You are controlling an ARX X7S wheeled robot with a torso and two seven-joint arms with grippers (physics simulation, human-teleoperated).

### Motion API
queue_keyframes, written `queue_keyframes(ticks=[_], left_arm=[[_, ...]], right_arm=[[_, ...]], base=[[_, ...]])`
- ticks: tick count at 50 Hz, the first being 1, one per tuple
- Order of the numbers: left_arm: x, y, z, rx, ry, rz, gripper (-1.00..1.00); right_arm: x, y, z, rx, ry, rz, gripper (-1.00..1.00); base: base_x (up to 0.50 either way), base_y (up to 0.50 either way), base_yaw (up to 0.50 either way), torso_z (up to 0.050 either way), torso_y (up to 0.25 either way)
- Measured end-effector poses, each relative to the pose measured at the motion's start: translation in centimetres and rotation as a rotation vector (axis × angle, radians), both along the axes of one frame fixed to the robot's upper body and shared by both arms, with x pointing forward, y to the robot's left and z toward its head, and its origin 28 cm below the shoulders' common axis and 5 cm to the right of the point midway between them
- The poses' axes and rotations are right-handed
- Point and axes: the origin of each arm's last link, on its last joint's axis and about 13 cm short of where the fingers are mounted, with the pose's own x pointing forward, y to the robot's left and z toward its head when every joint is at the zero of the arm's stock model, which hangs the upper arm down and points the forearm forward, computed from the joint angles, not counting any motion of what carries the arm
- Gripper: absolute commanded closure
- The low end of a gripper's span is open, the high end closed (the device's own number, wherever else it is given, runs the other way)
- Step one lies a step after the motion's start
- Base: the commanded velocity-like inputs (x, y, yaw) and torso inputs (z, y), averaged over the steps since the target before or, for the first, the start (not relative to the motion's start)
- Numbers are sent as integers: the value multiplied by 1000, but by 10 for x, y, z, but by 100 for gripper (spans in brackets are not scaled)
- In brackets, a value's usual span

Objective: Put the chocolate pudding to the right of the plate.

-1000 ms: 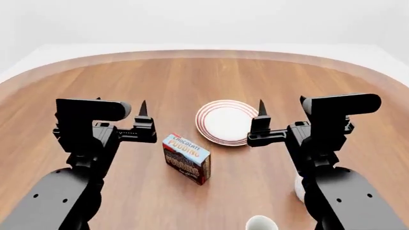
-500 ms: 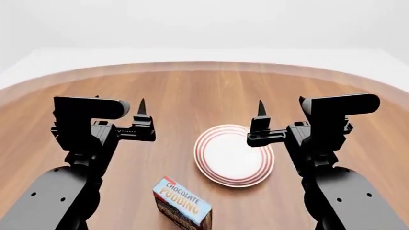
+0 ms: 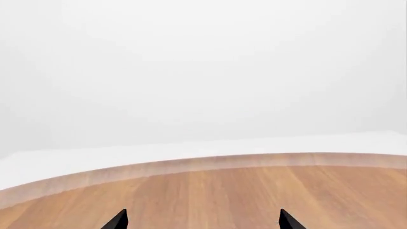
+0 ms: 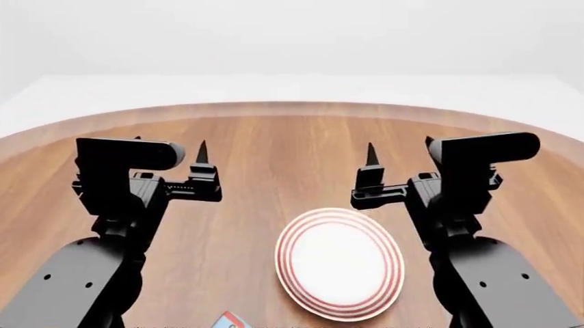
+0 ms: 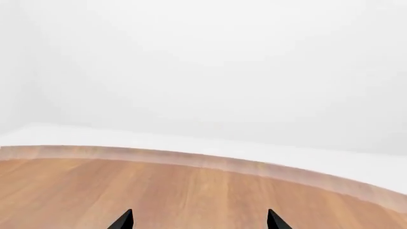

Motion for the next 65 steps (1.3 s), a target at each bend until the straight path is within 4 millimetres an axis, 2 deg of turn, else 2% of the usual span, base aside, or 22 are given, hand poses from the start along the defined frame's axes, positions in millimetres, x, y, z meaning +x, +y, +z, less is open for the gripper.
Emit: queue_keyframes(ticks=[12,22,27,34,56,65], left_arm=[[-1,0,0,3,1,1,-100],[-1,1,1,10,1,4,-100],[-2,1,3,13,-1,6,-100],[-2,2,4,16,-2,8,-100],[-2,3,4,21,0,14,-100],[-2,3,4,21,1,18,-100]], right_arm=[[0,0,9,-74,58,2,-100],[5,-6,42,-178,134,-81,-100],[-6,5,52,-237,214,57,-100],[-22,8,60,-304,285,183,-100],[-41,8,78,-451,441,346,-100],[-57,10,88,-494,471,445,-100]], base=[[0,0,0,0,0],[0,0,0,0,0],[0,0,0,0,0],[0,0,0,0,0],[0,0,0,0,0],[0,0,0,0,0]])
